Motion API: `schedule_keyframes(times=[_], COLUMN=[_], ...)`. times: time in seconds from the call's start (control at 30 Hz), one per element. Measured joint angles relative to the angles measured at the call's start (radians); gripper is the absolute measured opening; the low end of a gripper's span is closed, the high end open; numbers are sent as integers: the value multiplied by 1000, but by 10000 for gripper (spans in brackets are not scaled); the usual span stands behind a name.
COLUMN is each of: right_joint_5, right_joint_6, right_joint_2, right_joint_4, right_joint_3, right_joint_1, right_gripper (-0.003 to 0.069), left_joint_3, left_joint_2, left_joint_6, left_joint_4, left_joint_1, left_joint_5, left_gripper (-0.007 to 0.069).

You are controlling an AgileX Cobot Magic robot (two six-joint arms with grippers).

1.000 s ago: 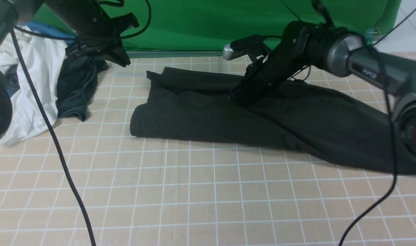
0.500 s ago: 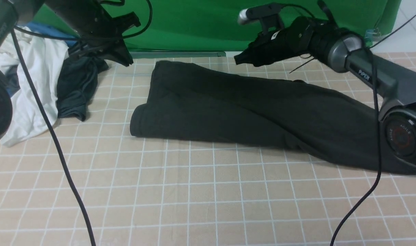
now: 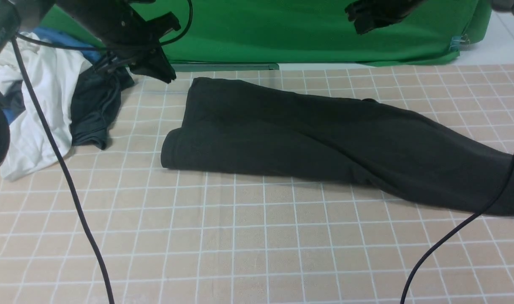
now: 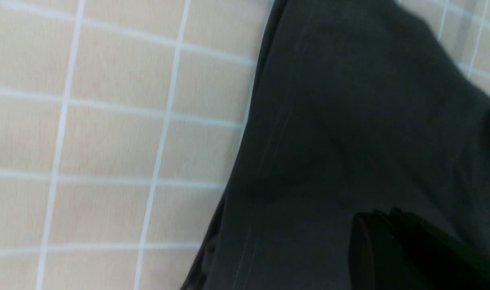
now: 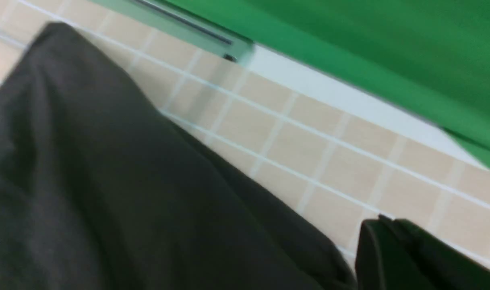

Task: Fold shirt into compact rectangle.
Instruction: 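Pull the folded dark garment lengthwise by its ends to straighten it flat on the table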

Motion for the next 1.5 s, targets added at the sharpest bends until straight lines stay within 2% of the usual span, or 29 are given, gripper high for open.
schedule_keyframes(times=[0.13, 0.27, 0.4, 0.43, 0.5, 0.53, 0.57, 0.7, 0.8, 0.9, 1.0, 1.13, 1.27, 1.3, 1.33, 1.37, 1.4, 1.43, 1.5], right_joint_5=[4, 6, -11, -16, -76, -80, -96, -119, -113, -113, -116, -132, -140, -141, -142, -148, -152, -159, -161], right_joint_6=[16, 17, 13, 13, 13, 13, 18, 20, 5, -8, -11, -12, -12, -13, -14, -16, -16, -17, -17], right_joint_2=[-126, -349, -564, -572, -657, -657, -677, -713, -713, -713, -713, -713, -713, -713, -713, -713, -713, -713, -713], right_joint_4=[-66, -82, -87, -88, -90, -90, -90, -87, -86, -86, -84, -82, -76, -76, -76, -76, -76, -74, -71], right_joint_3=[128, 427, 764, 777, 924, 933, 970, 1047, 1060, 1063, 1064, 1065, 1065, 1065, 1065, 1065, 1065, 1065, 1065], right_joint_1=[0, -7, -15, -16, -19, -19, -19, -19, -19, -19, -19, -19, -19, -19, -19, -20, -21, -24, -33], right_gripper=[27, 27, 27, 27, 27, 27, 27, 27, 27, 27, 27, 27, 27, 27, 27, 27, 27, 27, 27], left_joint_3=[215, 345, 362, 362, 362, 362, 362, 362, 362, 362, 362, 362, 362, 362, 362, 362, 362, 362, 362], left_joint_2=[-124, -182, -185, -185, -185, -184, -181, -141, -92, -52, -30, -26, -26, -26, -26, -26, -26, -26, -26], left_joint_6=[-5, -20, -35, -36, -45, -45, -45, 45, 86, 95, 101, 102, 104, 103, 106, 111, 113, 112, 112], left_joint_4=[77, 118, 165, 165, 171, 171, 171, 166, 144, 139, 139, 126, 105, 103, 103, 101, 96, 89, 88], left_joint_1=[-26, -32, -35, -35, -44, -45, -51, -84, -94, -95, -95, -95, -95, -95, -95, -94, -93, -92, -91], left_joint_5=[6, 22, 17, 16, -8, -10, -24, -99, -118, -120, -123, -123, -119, -117, -117, -117, -113, -103, -83], left_gripper=[15, 30, 132, 139, 244, 253, 299, 489, 575, 602, 599, 546, 395, 307, 265, 179, 130, 96, 86])
